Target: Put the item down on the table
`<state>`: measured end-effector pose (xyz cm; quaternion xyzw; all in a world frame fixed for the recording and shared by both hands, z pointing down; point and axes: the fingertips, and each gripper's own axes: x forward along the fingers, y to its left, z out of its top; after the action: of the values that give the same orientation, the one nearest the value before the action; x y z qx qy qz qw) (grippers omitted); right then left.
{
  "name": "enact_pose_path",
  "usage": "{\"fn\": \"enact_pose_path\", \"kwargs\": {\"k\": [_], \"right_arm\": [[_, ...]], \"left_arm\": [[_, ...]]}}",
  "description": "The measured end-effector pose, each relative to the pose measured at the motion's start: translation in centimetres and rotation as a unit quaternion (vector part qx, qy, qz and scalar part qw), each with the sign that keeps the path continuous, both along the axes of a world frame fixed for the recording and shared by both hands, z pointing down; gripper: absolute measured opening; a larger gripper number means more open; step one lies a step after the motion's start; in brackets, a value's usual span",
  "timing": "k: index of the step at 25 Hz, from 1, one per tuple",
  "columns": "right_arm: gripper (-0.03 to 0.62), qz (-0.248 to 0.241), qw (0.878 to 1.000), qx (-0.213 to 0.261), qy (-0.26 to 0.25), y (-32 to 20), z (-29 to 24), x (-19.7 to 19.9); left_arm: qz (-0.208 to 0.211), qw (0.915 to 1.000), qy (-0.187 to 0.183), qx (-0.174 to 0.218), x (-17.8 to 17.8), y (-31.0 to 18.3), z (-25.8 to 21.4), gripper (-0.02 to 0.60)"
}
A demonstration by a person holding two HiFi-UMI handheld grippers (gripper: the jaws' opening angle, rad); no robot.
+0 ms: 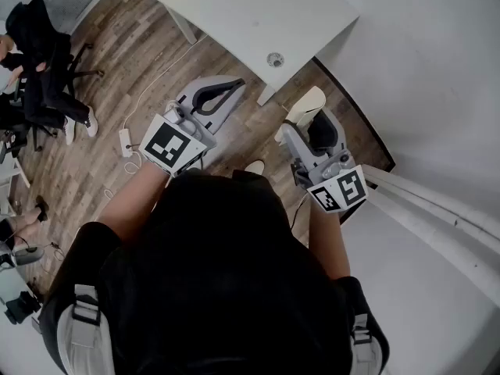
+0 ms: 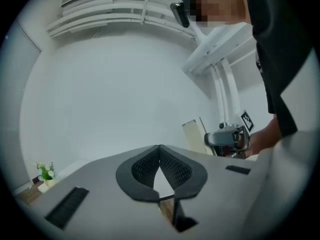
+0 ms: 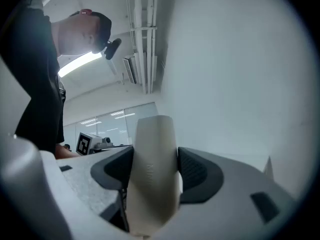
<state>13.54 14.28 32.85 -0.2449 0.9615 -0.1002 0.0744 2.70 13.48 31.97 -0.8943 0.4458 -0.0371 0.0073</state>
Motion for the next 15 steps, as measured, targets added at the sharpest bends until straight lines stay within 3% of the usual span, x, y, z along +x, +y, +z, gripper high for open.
{"fn": "enact_pose_path", "kwargs": {"k": [7, 15], "right_arm": [[0.279, 0.043, 0.999, -0.012, 0.005, 9.0, -0.7, -6.0], [0.279, 0.111, 0.994, -0.013, -0.008, 18.0, -1.0, -12.6]], "left_arm": [[0.047, 0.9986, 0.017, -0.015, -4.8, 8.8, -0.1, -0.006], [0.112, 0.9934, 0.026, -0.004, -10.8, 17.5, 0.0, -0.006]]}}
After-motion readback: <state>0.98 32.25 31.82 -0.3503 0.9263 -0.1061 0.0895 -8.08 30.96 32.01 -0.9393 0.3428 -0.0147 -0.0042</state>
